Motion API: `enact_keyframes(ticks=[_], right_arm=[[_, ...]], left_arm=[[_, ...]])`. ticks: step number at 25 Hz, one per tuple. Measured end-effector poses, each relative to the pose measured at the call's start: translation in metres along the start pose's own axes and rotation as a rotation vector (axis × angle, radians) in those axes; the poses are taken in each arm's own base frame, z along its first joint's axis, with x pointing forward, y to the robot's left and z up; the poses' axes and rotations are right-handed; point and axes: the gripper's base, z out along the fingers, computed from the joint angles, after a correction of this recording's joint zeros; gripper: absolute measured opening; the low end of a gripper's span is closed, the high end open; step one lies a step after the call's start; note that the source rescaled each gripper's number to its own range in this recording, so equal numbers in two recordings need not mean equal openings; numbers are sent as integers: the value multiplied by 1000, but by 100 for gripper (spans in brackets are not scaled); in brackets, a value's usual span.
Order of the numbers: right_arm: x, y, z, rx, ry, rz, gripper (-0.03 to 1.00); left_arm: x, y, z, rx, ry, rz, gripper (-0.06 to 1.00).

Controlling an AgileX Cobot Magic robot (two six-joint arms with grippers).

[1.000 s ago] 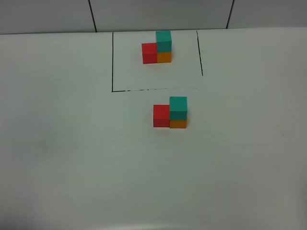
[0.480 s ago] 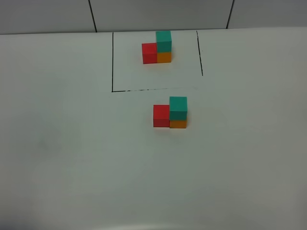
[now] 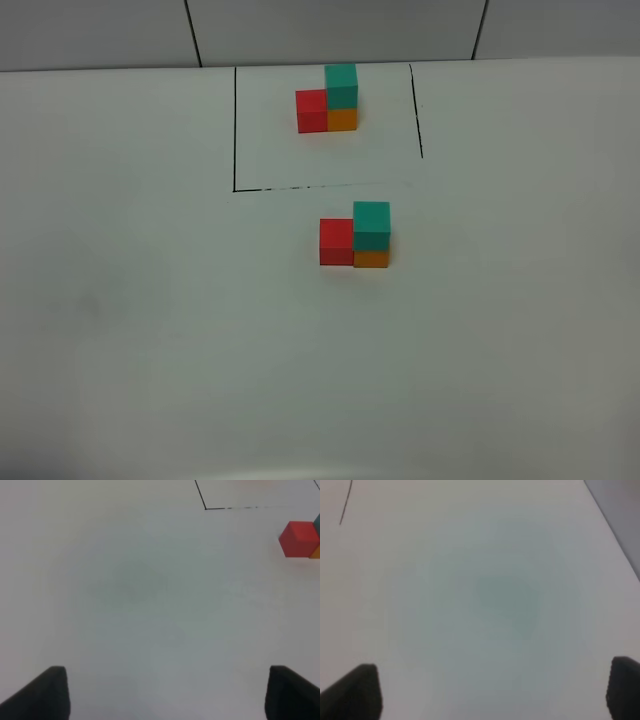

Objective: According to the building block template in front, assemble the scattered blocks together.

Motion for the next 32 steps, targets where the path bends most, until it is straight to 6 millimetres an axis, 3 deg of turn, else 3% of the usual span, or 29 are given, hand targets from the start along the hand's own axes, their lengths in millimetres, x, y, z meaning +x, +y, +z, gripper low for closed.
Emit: enact_keyframes(ticks=[7,32], right_arm=[[1,3,-1,-2,5,-19,71],[1,11,-1,-96,6,-67,70]], left_arm=[[0,0,0,0,0,0,66],[0,0,0,0,0,0,66]])
